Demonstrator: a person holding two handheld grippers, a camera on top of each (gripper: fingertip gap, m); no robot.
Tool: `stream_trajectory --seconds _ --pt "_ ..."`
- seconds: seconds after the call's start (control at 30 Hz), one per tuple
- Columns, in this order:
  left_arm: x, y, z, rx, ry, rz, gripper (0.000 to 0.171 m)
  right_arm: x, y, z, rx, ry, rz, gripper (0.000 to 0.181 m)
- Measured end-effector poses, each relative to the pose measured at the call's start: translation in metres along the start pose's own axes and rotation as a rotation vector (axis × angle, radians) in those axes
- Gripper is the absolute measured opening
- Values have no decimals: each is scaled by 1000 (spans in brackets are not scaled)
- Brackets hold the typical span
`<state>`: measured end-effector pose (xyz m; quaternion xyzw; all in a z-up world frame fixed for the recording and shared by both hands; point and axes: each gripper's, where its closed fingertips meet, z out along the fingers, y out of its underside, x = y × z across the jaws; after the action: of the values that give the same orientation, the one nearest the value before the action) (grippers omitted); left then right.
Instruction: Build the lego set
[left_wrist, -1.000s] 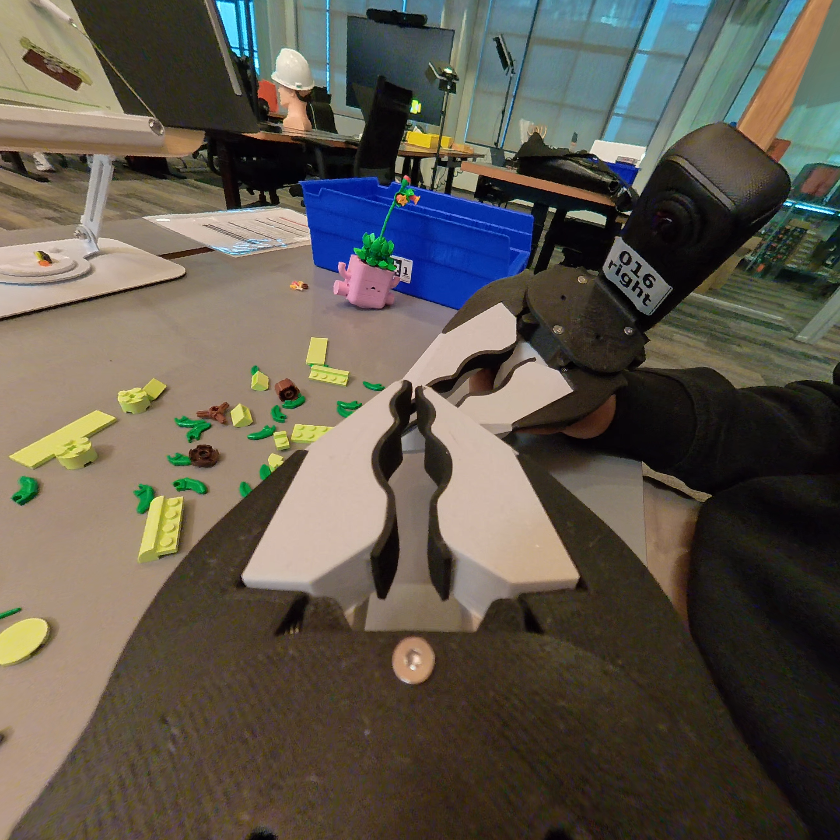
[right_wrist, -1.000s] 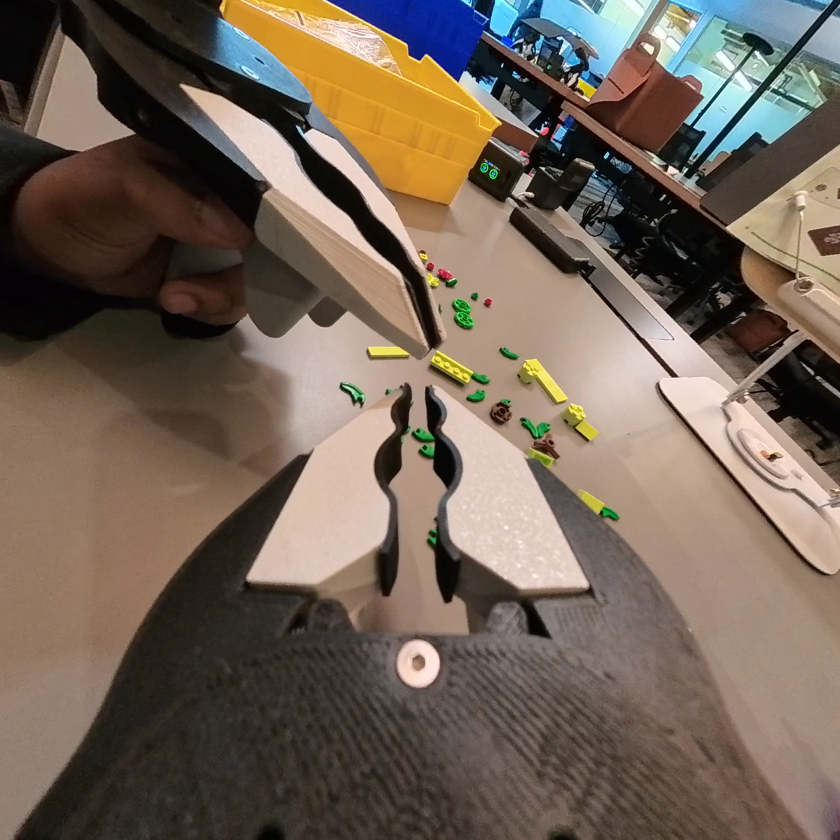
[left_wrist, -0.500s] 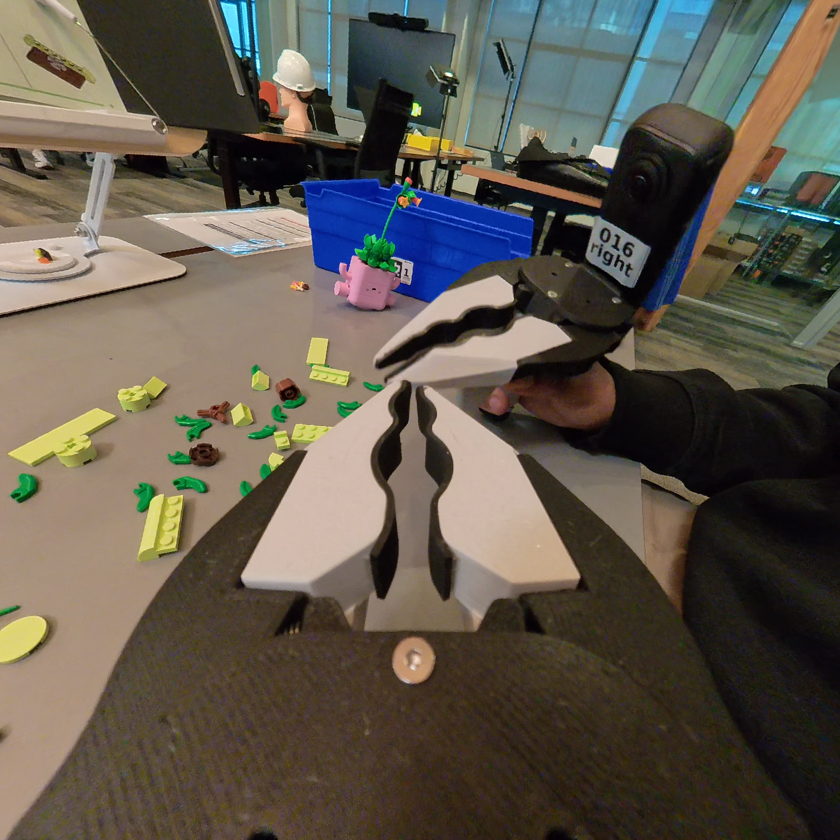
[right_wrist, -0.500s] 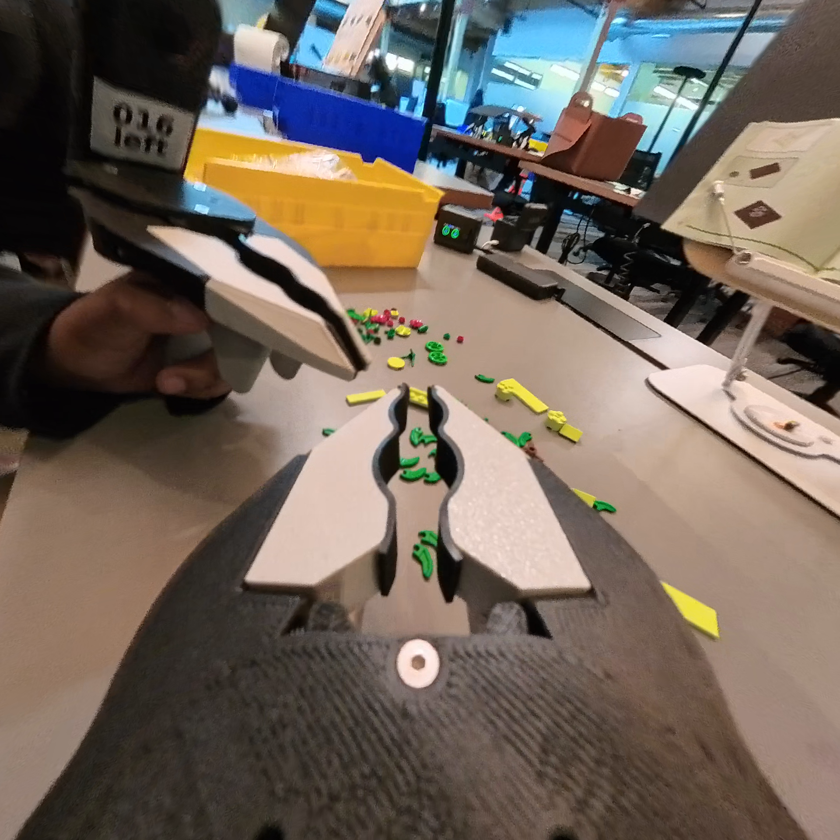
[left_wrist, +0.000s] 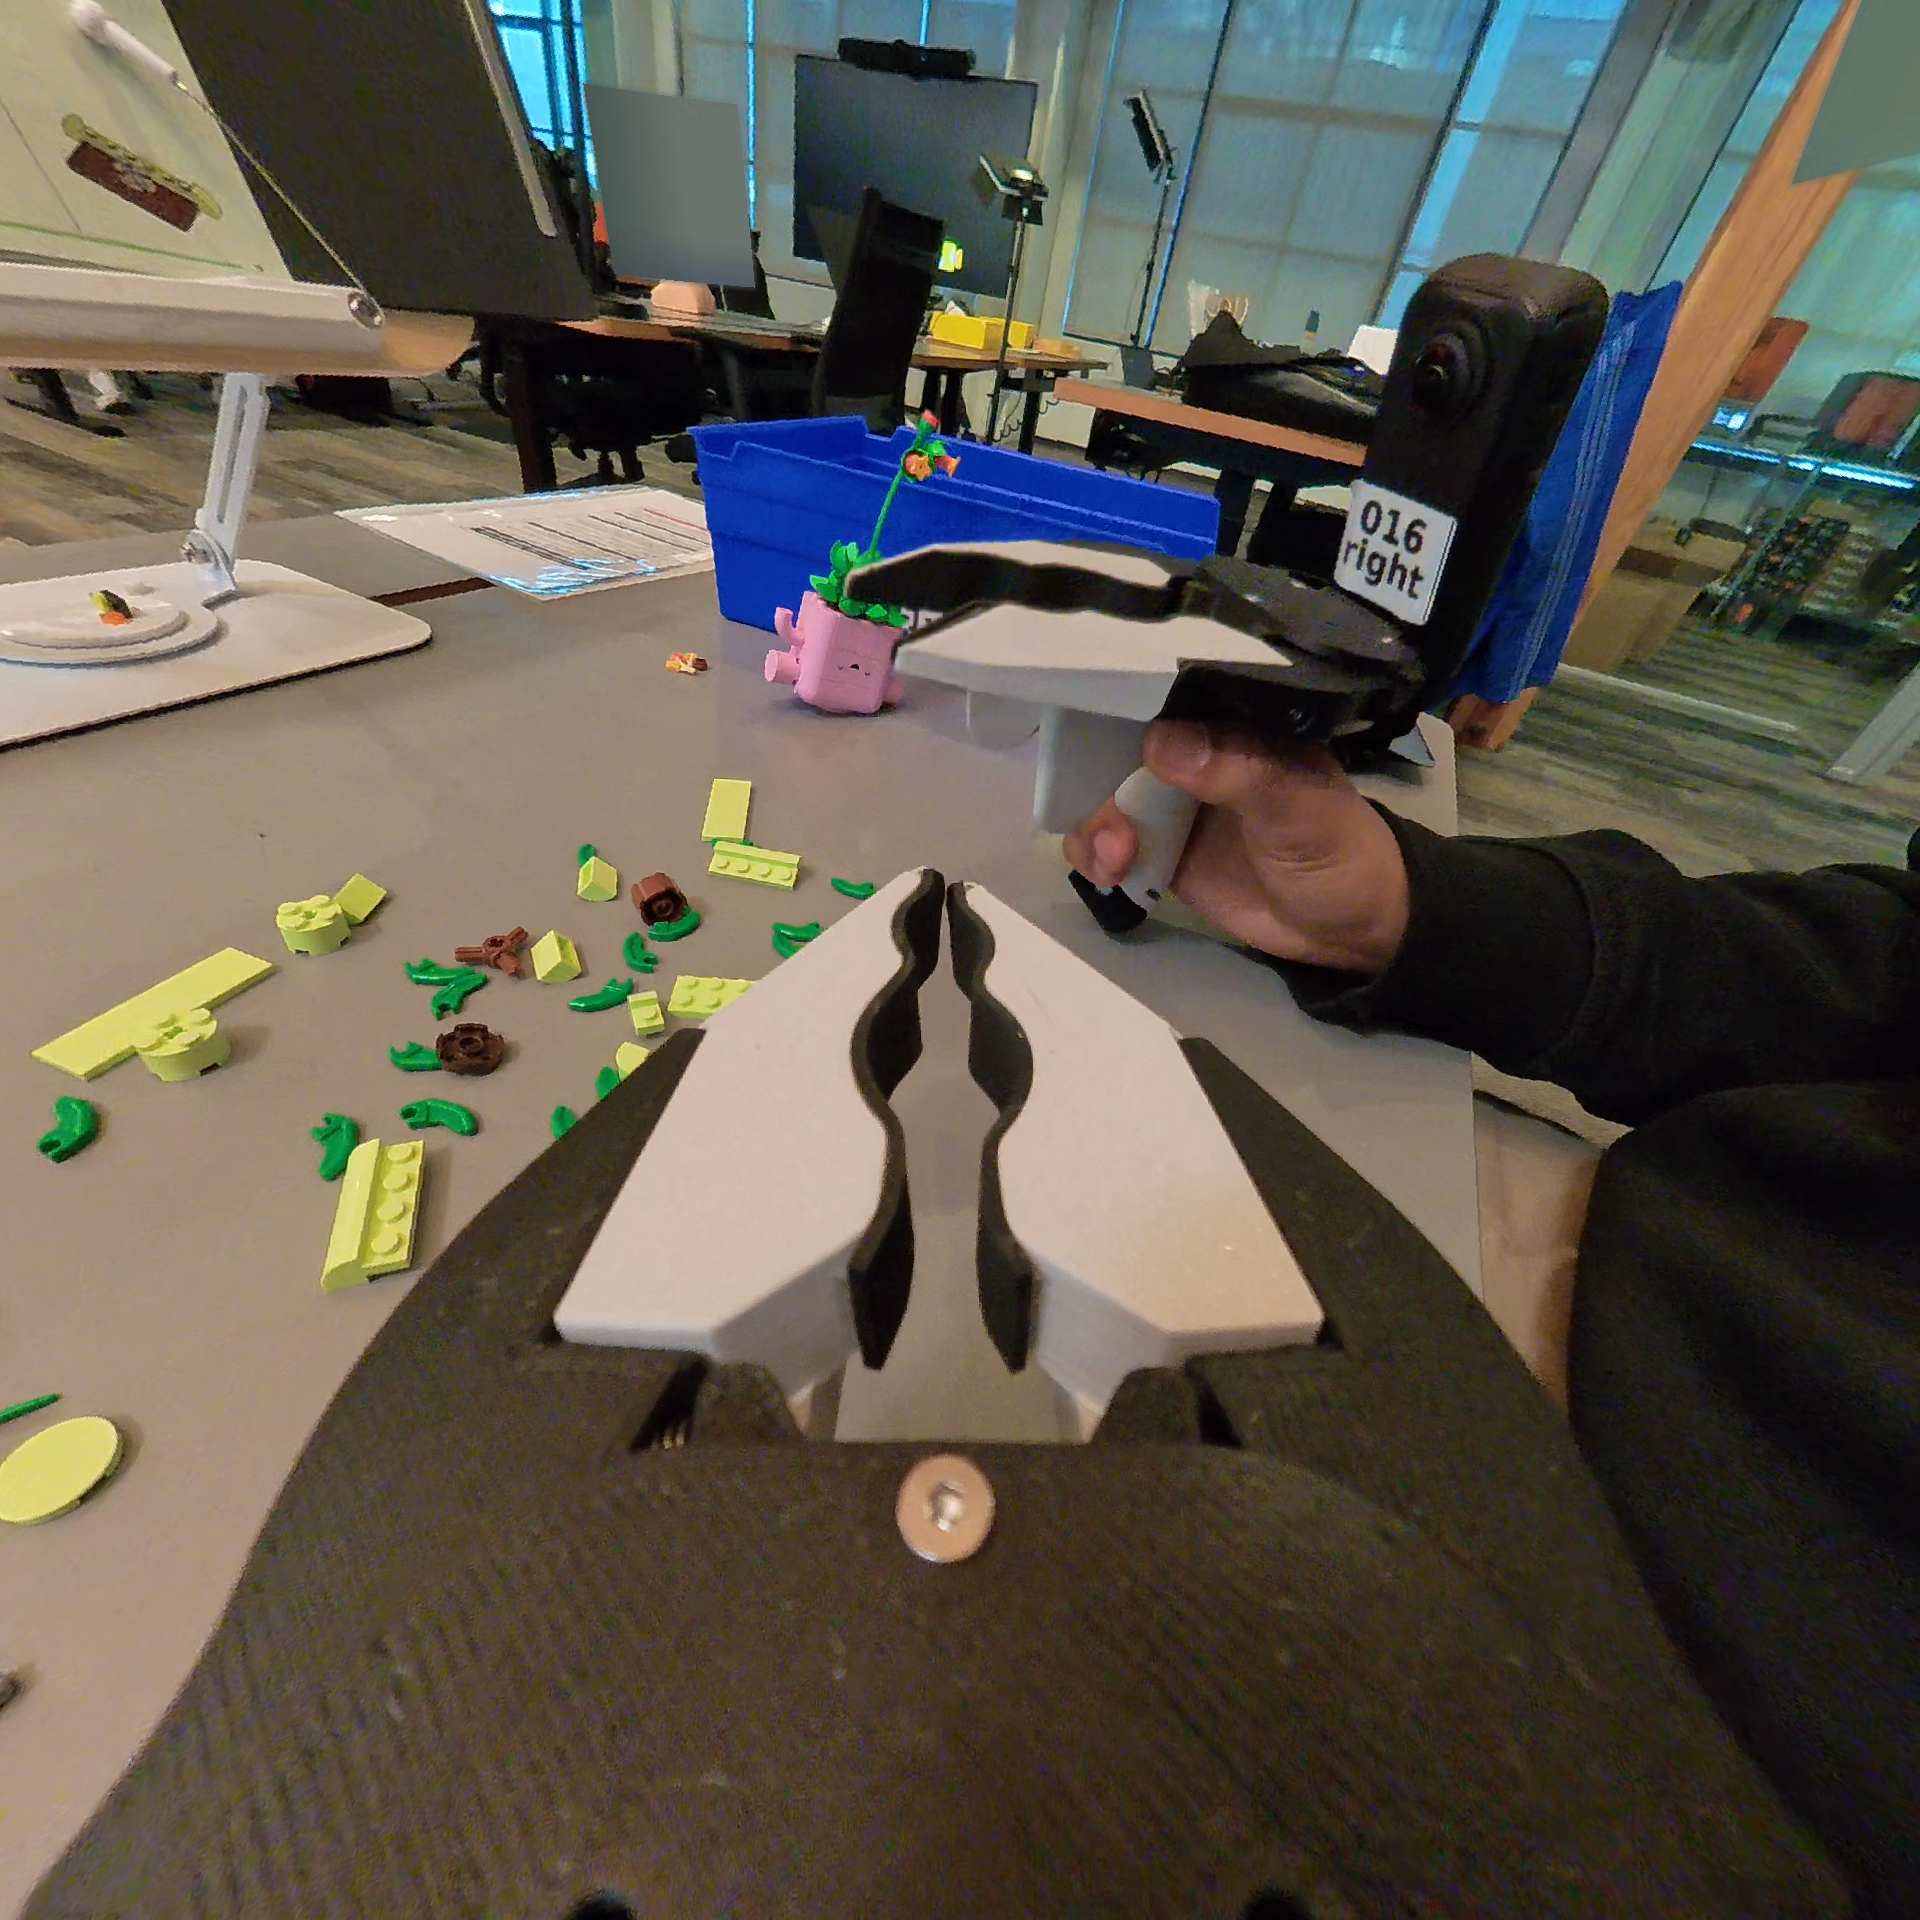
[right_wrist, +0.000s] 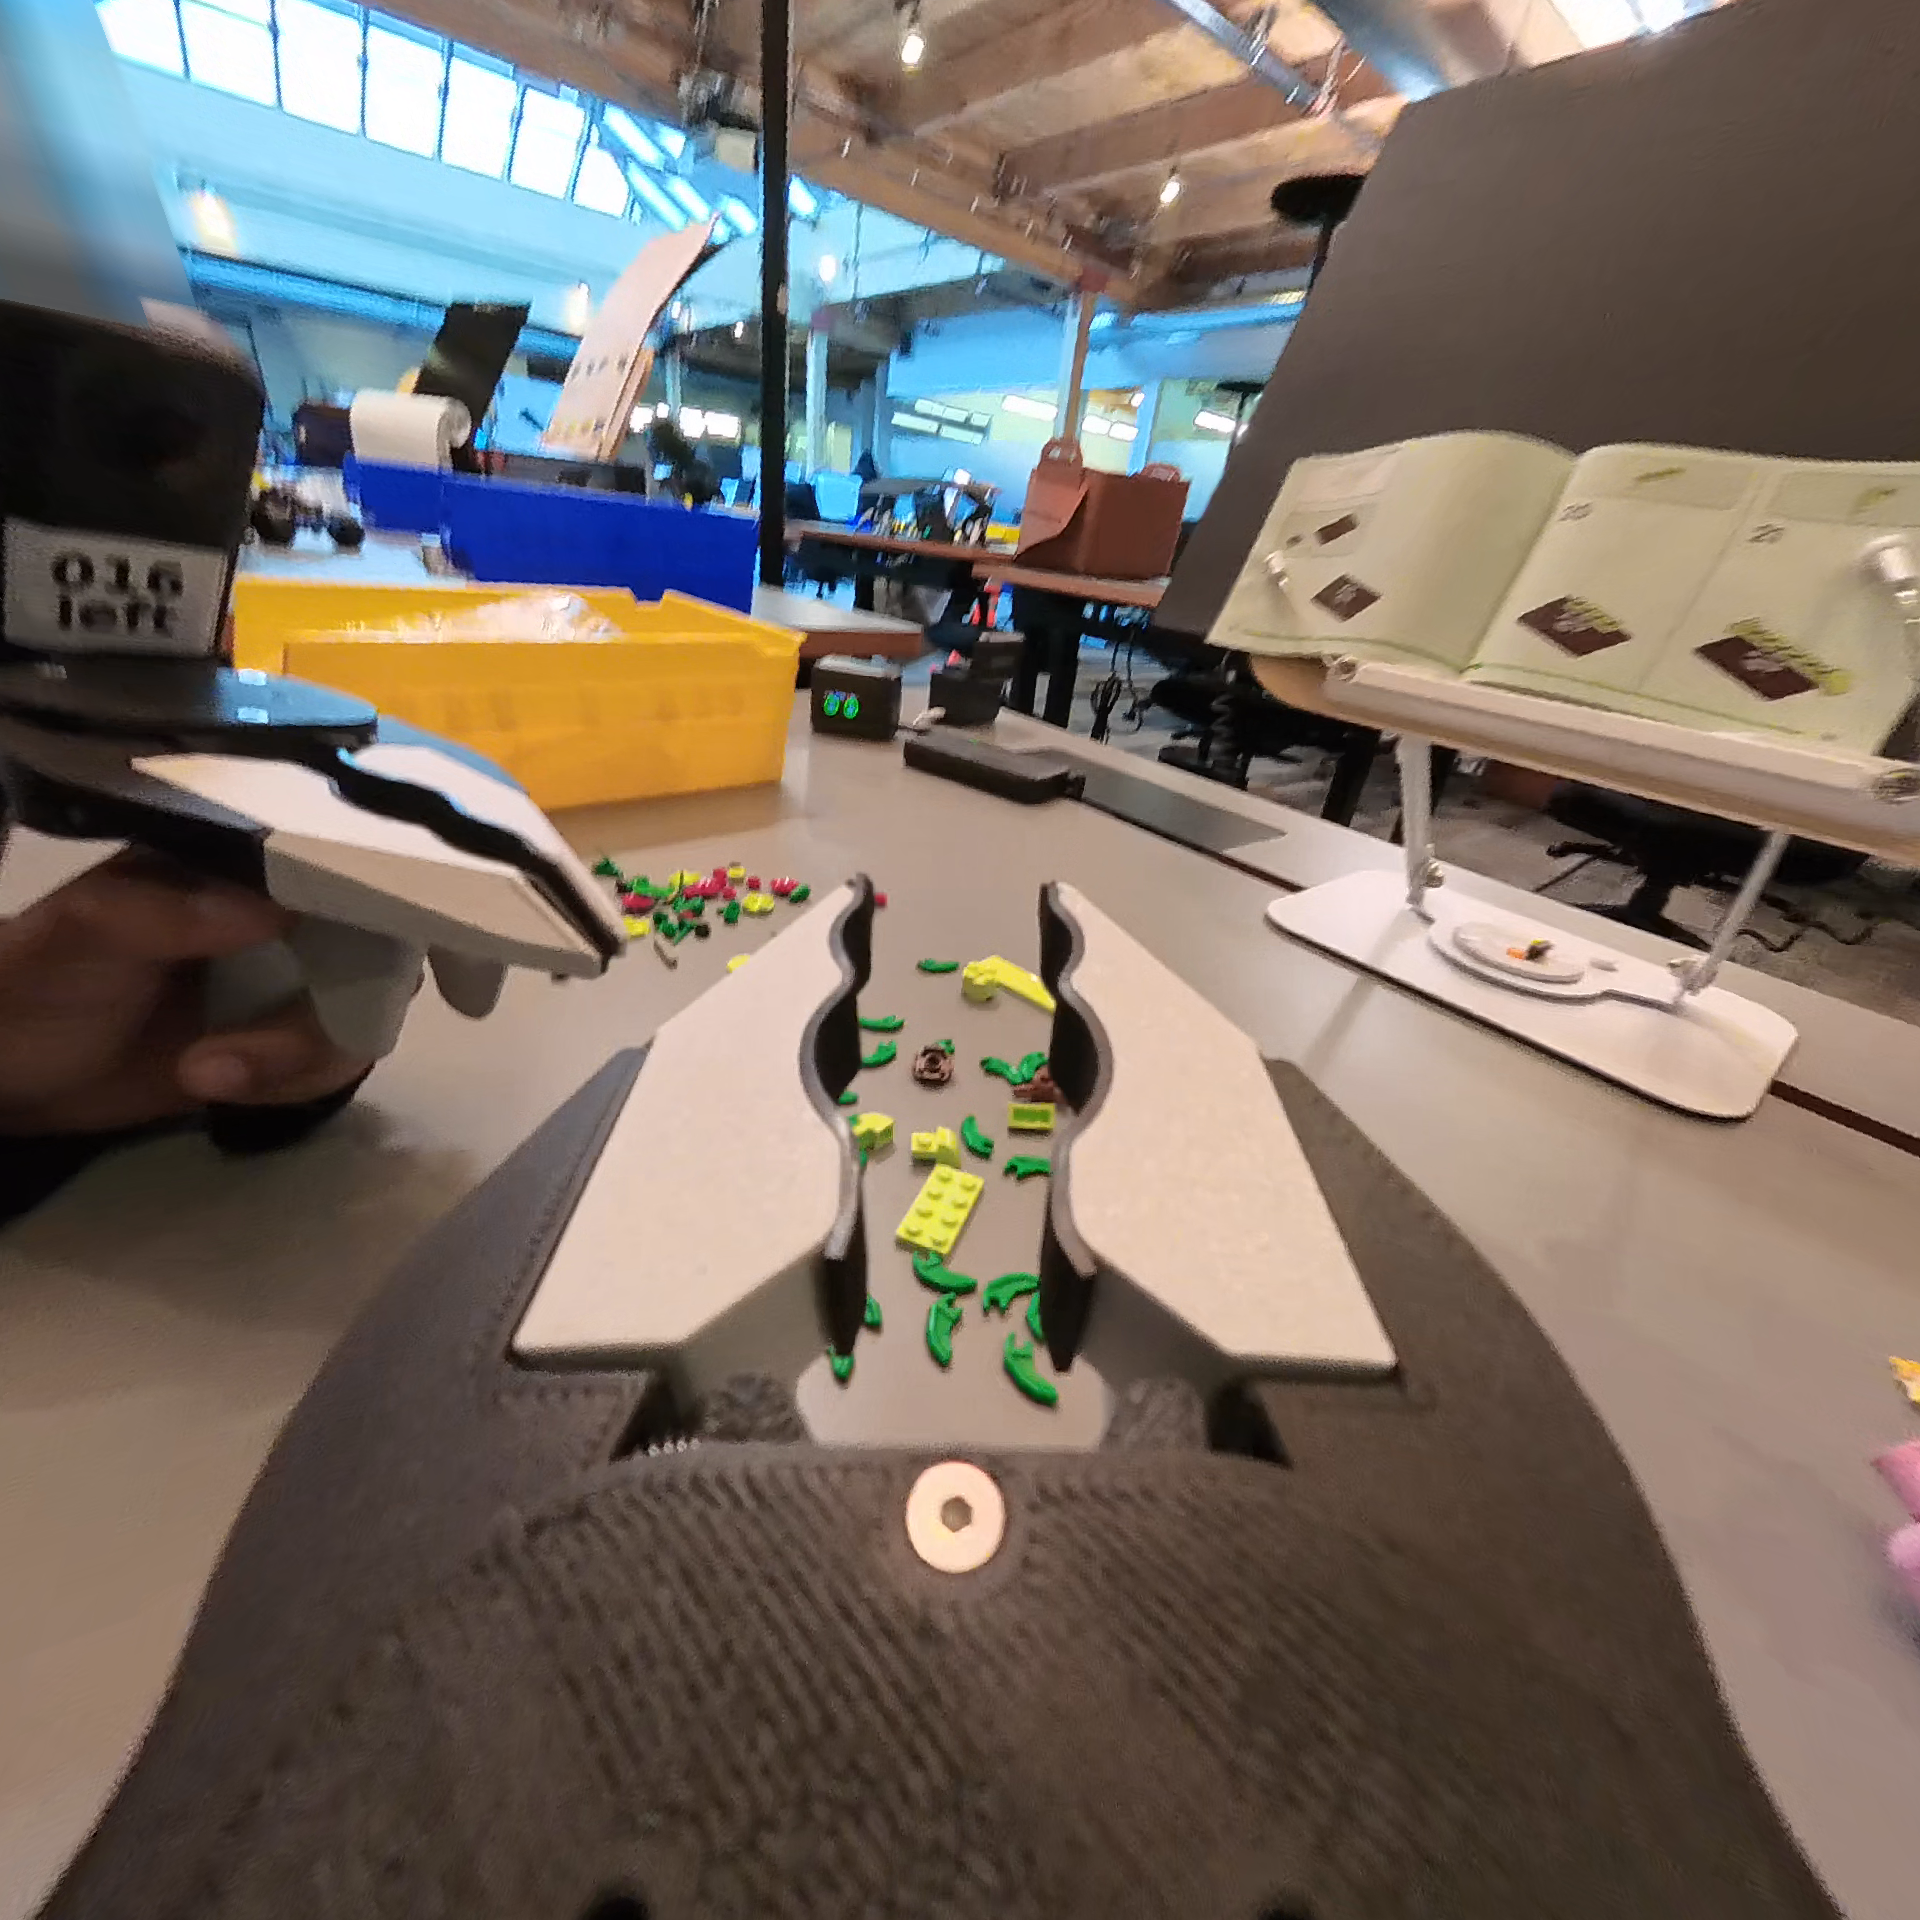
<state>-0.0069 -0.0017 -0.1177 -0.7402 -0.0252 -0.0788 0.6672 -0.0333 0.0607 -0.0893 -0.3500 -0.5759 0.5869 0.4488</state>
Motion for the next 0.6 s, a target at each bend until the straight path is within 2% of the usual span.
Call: stream_trajectory --seconds 0.17,0.37,0.6 --pt "0 0 0 -1 2 -1 0 -2 3 2 -15 -11 -1 31" --pt "0 0 0 1 4 -5 0 -2 -8 -3 56 -46 68 36" --pt "0 0 0 -1 4 -3 0 -5 -6 -1 39 -48 40 37"
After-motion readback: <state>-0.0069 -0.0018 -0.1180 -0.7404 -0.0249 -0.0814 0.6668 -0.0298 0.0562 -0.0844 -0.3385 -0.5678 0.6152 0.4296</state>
